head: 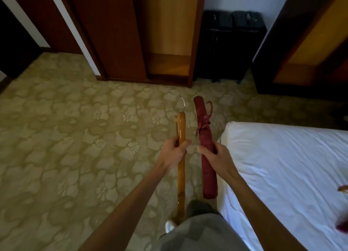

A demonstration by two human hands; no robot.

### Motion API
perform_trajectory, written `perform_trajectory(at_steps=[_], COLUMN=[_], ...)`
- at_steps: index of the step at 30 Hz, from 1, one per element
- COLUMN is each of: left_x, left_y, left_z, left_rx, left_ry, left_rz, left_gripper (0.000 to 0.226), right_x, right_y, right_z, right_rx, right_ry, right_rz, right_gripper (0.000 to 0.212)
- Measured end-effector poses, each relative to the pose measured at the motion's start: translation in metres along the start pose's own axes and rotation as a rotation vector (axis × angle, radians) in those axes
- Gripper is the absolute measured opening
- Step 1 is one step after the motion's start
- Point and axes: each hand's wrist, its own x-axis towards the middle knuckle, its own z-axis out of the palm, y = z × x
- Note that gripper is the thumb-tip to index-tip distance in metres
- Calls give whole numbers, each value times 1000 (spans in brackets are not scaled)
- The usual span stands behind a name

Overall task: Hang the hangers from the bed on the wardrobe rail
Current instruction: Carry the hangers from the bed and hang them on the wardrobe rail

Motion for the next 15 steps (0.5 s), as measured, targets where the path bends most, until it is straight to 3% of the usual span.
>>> perform_trajectory(at_steps=[7,15], left_x=[145,348], left_y=[32,103], left_z=[-60,-129], left_rx=[-10,47], left_ry=[52,57], left_rz=[27,53], left_gripper=[31,30], right_x=[138,349], right_y=[-58,-155], right_z=[28,46], right_rx=[73,95], right_ry=[72,20], right_rz=[6,-32], right_gripper=[11,17])
